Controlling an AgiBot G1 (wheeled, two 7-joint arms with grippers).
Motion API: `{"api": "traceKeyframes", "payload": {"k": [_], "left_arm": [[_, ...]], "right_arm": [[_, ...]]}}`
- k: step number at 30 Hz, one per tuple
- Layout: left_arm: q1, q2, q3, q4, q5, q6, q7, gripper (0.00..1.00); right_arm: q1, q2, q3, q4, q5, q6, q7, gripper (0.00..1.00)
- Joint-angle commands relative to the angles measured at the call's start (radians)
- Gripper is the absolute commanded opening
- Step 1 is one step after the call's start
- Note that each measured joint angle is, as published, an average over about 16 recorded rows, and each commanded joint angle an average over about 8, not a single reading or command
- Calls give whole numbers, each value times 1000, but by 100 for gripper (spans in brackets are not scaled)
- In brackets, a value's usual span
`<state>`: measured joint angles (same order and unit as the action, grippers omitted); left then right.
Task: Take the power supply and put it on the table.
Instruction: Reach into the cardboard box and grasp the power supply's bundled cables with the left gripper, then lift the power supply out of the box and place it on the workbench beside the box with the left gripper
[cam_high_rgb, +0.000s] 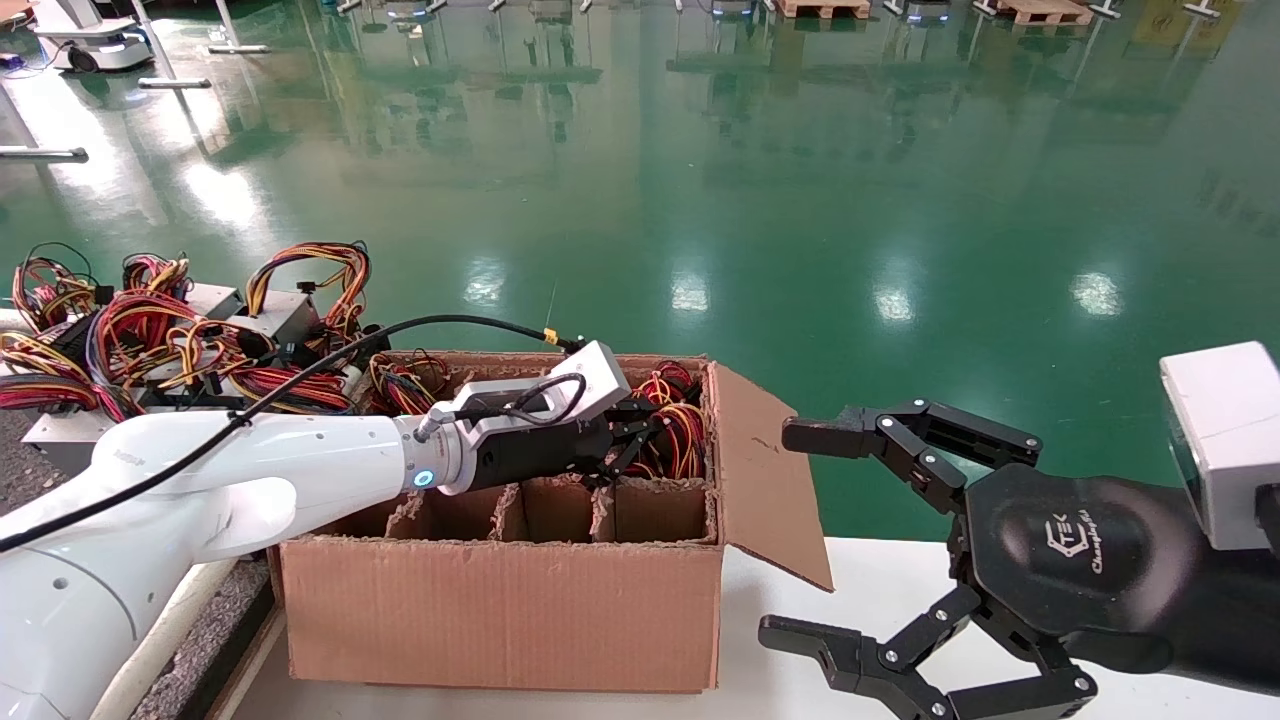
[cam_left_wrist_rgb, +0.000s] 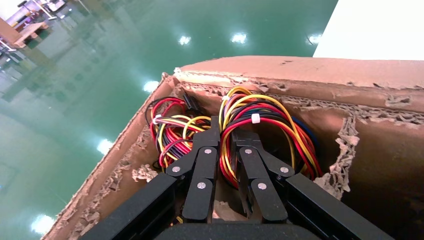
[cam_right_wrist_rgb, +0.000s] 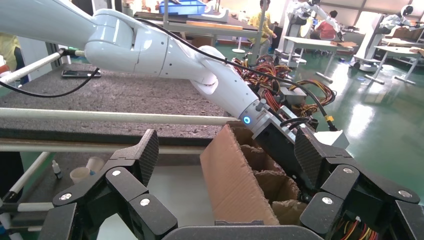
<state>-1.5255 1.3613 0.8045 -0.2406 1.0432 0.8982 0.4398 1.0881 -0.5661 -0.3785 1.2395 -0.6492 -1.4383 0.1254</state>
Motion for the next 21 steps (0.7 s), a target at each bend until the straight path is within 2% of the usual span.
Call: {"api": "traceKeyframes", "payload": {"k": [1, 21], "left_arm": [[0, 0, 4, 1, -12, -5, 5, 0], [-67, -11, -1, 49, -142, 39, 9, 0]], "right_arm": [[0, 0, 0, 0, 0, 0, 0, 100], [0, 0, 0, 0, 0, 0, 0, 100]]}}
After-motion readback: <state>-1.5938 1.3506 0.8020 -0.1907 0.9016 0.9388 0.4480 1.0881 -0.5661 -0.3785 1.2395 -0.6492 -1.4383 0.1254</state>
